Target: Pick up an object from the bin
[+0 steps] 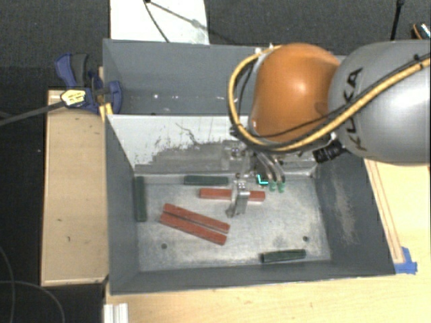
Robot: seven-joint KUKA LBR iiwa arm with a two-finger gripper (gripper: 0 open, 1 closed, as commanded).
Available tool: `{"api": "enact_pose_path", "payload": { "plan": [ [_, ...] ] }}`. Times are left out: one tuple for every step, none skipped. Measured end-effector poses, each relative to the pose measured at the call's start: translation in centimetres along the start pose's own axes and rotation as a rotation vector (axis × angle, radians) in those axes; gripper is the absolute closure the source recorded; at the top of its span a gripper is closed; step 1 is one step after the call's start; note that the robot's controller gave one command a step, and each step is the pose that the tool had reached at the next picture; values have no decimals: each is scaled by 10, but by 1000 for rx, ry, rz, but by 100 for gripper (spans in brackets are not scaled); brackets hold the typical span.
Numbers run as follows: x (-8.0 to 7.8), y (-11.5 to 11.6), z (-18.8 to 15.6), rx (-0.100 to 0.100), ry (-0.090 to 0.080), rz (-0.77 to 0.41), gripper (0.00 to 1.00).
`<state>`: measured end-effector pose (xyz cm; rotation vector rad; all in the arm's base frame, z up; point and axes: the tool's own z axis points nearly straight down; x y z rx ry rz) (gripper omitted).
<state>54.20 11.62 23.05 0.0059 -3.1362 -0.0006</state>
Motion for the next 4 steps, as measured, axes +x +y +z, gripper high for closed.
{"api": "enact_pose_path", "payload": {
  "plan": [
    [-24,-52,138,1,0,171,0],
    [-43,-60,161,-1,-11,211,0],
    [-42,-60,159,-2,-11,214,100],
    [-8,-55,22,-2,-15,151,100]
  ]
}}
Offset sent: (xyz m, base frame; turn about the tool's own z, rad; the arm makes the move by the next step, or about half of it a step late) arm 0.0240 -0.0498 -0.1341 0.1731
